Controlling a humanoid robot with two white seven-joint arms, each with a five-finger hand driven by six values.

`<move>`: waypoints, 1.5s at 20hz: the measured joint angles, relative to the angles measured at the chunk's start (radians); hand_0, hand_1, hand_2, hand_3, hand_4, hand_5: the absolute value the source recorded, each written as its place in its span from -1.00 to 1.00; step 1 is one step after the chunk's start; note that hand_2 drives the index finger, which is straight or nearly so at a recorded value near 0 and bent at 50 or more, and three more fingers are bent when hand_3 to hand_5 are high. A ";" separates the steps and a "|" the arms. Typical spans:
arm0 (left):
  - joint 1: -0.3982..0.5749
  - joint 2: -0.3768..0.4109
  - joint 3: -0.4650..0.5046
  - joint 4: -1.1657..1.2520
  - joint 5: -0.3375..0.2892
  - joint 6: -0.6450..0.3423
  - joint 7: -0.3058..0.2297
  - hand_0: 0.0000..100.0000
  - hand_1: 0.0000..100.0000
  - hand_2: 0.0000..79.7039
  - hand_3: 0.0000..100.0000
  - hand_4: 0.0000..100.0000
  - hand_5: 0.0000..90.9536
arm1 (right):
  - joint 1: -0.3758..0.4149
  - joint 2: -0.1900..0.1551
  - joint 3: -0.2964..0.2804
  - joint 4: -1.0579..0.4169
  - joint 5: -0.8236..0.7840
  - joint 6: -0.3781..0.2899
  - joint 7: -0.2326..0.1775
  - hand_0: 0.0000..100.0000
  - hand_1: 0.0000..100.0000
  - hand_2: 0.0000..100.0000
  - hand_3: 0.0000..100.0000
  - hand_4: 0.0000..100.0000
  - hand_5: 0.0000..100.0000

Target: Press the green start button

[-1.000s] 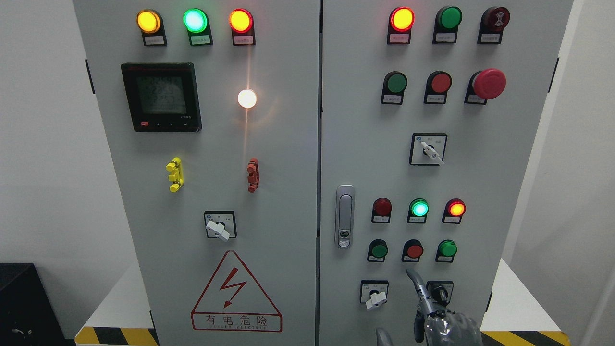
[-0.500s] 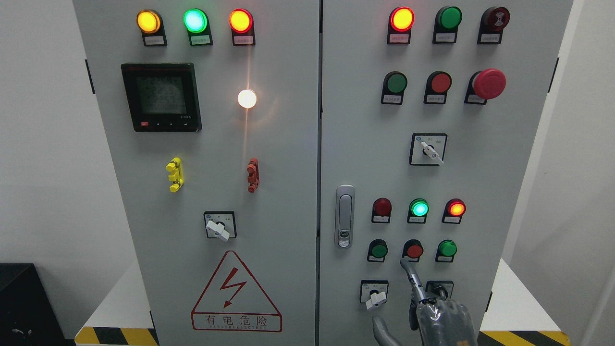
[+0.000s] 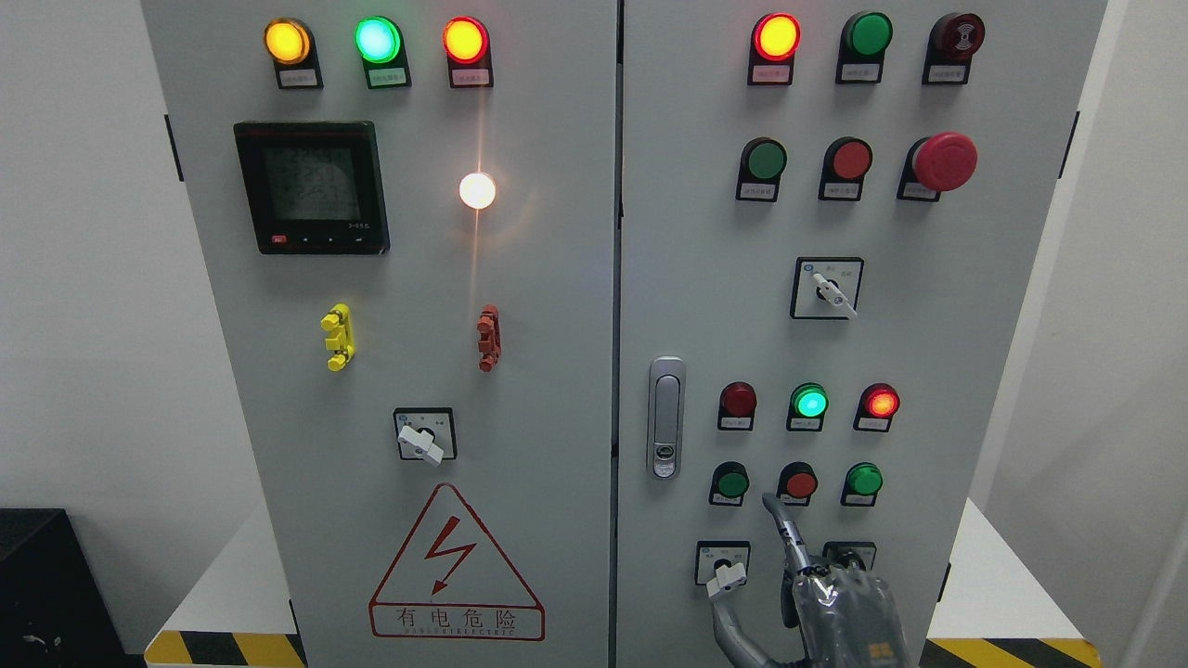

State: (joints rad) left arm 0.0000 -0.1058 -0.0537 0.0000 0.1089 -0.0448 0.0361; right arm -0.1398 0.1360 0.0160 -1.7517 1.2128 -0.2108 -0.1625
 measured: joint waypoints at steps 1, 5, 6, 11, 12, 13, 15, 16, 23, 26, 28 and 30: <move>0.000 0.000 0.000 0.000 0.000 0.000 0.000 -0.76 0.11 -1.00 -1.00 -1.00 -1.00 | -0.003 0.000 0.002 0.004 0.000 0.000 0.000 -0.31 -0.35 -1.00 0.92 0.79 1.00; 0.000 0.000 0.000 0.000 0.000 0.000 0.000 -0.76 0.11 -1.00 -1.00 -1.00 -1.00 | -0.016 0.001 0.011 0.019 0.000 0.000 0.000 -0.31 -0.35 -1.00 0.92 0.79 1.00; 0.000 0.000 0.000 0.000 0.000 0.000 0.000 -0.76 0.11 -1.00 -1.00 -1.00 -1.00 | -0.020 0.001 0.013 0.024 0.000 0.000 0.000 -0.31 -0.35 -1.00 0.92 0.79 1.00; 0.000 0.000 0.000 0.000 0.000 0.000 0.000 -0.76 0.11 -1.00 -1.00 -1.00 -1.00 | -0.042 0.001 0.019 0.047 0.001 0.001 0.000 -0.30 -0.35 -1.00 0.91 0.79 1.00; 0.000 0.000 0.000 0.000 0.000 0.000 0.000 -0.76 0.11 -1.00 -1.00 -1.00 -1.00 | -0.046 0.001 0.020 0.052 0.001 0.001 0.000 -0.30 -0.35 -1.00 0.91 0.79 1.00; 0.000 0.000 0.000 0.000 0.000 0.000 0.000 -0.76 0.11 -1.00 -1.00 -1.00 -1.00 | -0.050 0.001 0.021 0.058 0.001 0.002 0.000 -0.30 -0.35 -1.00 0.91 0.79 1.00; 0.000 0.000 0.000 0.000 0.000 0.000 0.000 -0.76 0.11 -1.00 -1.00 -1.00 -1.00 | -0.058 0.002 0.022 0.070 0.001 0.002 0.001 -0.30 -0.35 -1.00 0.92 0.79 1.00; 0.000 0.000 0.000 0.000 0.000 0.000 0.000 -0.76 0.11 -1.00 -1.00 -1.00 -1.00 | -0.062 0.002 0.022 0.076 0.001 0.002 0.002 -0.30 -0.35 -1.00 0.92 0.79 1.00; 0.000 0.000 0.000 0.000 0.000 0.000 0.000 -0.76 0.11 -1.00 -1.00 -1.00 -1.00 | -0.079 0.002 0.022 0.108 0.000 0.000 -0.004 -0.29 -0.35 -1.00 0.92 0.79 1.00; 0.000 0.000 0.000 0.000 0.000 0.000 0.000 -0.76 0.11 -1.00 -1.00 -1.00 -1.00 | -0.081 0.002 0.023 0.115 -0.001 0.000 -0.006 -0.28 -0.35 -1.00 0.92 0.79 1.00; 0.000 0.000 0.000 0.000 0.000 0.000 0.000 -0.76 0.11 -1.00 -1.00 -1.00 -1.00 | -0.082 0.002 0.023 0.119 -0.005 0.000 -0.007 -0.26 -0.35 -1.00 0.92 0.78 1.00; 0.000 0.000 0.000 0.000 0.000 0.000 0.000 -0.76 0.11 -1.00 -1.00 -1.00 -1.00 | -0.083 0.002 0.022 0.121 -0.011 -0.004 -0.008 -0.22 -0.34 -1.00 0.91 0.77 1.00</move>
State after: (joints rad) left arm 0.0000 -0.1058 -0.0537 0.0000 0.1089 -0.0448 0.0361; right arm -0.2226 0.1379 0.0385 -1.6308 1.2015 -0.2144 -0.1706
